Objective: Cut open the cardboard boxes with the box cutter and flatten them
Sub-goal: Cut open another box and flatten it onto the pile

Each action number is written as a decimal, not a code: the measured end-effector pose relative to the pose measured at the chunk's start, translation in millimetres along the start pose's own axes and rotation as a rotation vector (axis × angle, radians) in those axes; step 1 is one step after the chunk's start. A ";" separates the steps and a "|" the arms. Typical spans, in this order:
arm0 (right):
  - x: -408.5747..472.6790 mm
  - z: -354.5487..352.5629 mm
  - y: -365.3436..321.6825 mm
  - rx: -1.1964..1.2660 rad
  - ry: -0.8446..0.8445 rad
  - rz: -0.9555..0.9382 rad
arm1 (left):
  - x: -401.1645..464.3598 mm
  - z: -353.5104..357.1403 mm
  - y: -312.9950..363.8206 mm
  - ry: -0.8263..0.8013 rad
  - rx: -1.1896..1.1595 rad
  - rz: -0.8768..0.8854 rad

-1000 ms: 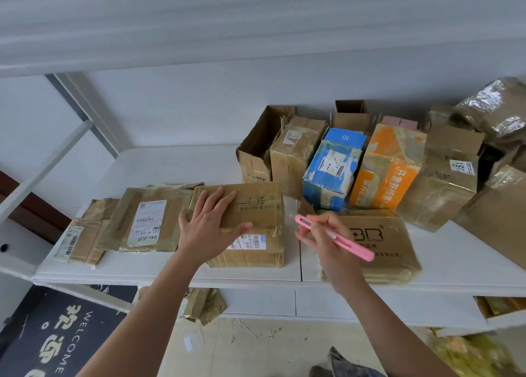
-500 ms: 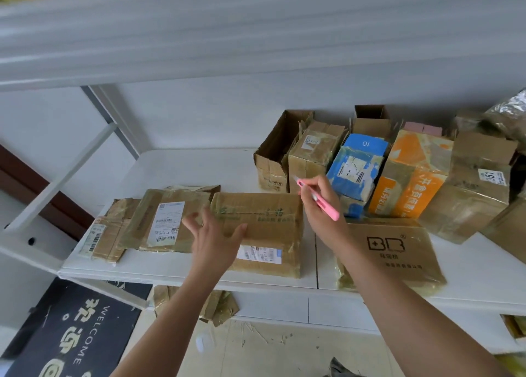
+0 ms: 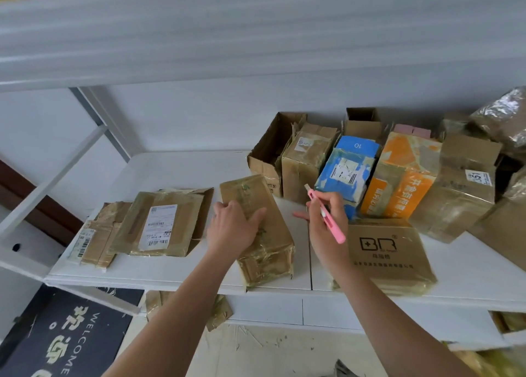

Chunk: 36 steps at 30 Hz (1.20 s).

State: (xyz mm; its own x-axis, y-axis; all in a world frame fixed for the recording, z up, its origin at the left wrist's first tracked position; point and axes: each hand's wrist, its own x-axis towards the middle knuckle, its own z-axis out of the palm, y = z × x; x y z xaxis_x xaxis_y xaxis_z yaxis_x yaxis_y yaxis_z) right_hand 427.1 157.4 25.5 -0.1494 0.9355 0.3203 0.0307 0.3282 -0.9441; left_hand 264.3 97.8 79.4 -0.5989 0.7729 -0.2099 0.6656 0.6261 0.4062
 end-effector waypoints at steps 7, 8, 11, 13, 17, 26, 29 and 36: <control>-1.1 2.7 0.2 -0.077 -0.003 -0.052 | 0.7 16.9 32.1 -0.085 0.235 -0.133; -1.9 1.5 1.3 -0.052 -0.008 -0.034 | 2.4 17.6 30.4 -0.104 0.215 -0.129; -3.0 -3.7 3.0 0.026 -0.008 0.030 | 3.8 11.4 14.3 -0.155 0.202 -0.038; 0.1 -7.2 2.9 0.049 0.024 0.048 | 1.9 1.6 -2.5 -0.231 0.209 0.179; 1.5 -5.9 3.8 0.061 0.004 0.145 | 4.1 -15.5 -26.9 -0.472 0.248 0.583; -9.0 -12.5 17.8 0.318 -0.005 0.302 | 4.0 4.6 -47.5 -0.147 0.041 0.509; -10.7 -18.1 23.7 0.342 -0.023 0.346 | 4.6 6.8 -51.0 -0.113 0.006 0.534; -12.0 -20.3 22.6 0.291 -0.076 0.334 | 2.4 5.7 -49.4 -0.094 -0.018 0.534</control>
State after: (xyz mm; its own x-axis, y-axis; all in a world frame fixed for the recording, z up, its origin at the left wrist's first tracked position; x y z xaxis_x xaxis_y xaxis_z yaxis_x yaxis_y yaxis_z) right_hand 449.7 156.2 2.0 -0.2511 0.9680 -0.0025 -0.1876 -0.0512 -0.9809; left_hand 232.6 69.3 53.8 -0.1364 0.9894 -0.0489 0.8583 0.1427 0.4929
